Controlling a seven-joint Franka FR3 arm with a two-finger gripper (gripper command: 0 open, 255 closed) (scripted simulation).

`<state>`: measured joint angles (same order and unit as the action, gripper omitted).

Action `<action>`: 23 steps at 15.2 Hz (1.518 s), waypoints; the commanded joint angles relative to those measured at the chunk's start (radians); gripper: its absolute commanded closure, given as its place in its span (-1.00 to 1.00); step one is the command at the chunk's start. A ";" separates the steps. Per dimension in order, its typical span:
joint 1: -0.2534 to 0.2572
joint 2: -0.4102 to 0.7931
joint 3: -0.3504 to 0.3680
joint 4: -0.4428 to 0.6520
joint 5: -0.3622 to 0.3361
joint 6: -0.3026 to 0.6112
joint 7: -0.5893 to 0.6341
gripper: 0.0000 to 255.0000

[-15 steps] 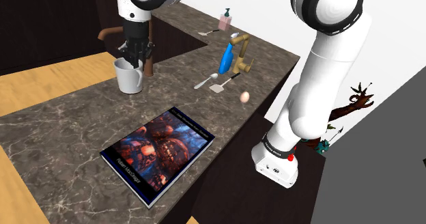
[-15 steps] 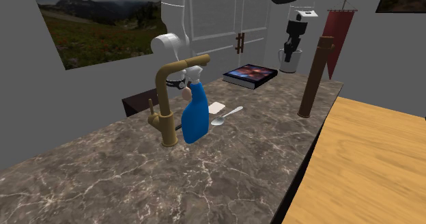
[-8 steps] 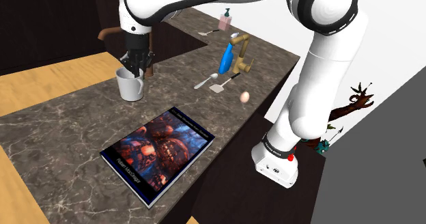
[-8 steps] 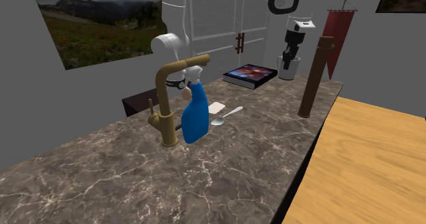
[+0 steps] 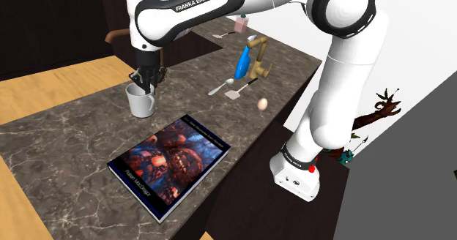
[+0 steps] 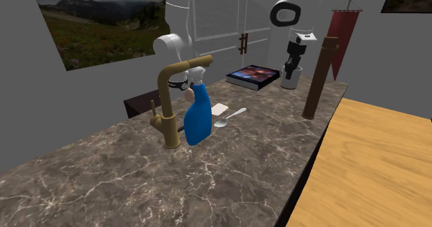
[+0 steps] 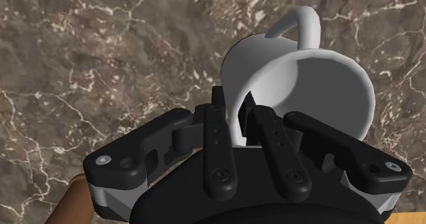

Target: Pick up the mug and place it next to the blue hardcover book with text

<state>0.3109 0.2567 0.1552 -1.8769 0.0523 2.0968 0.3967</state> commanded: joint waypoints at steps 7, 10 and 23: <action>0.001 0.014 0.000 -0.017 -0.001 0.032 -0.001 1.00; 0.001 0.014 0.000 -0.017 -0.001 0.032 -0.001 1.00; -0.006 -0.030 -0.002 0.054 0.003 -0.083 -0.004 -1.00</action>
<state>0.3052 0.2256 0.1538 -1.8284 0.0555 2.0187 0.3926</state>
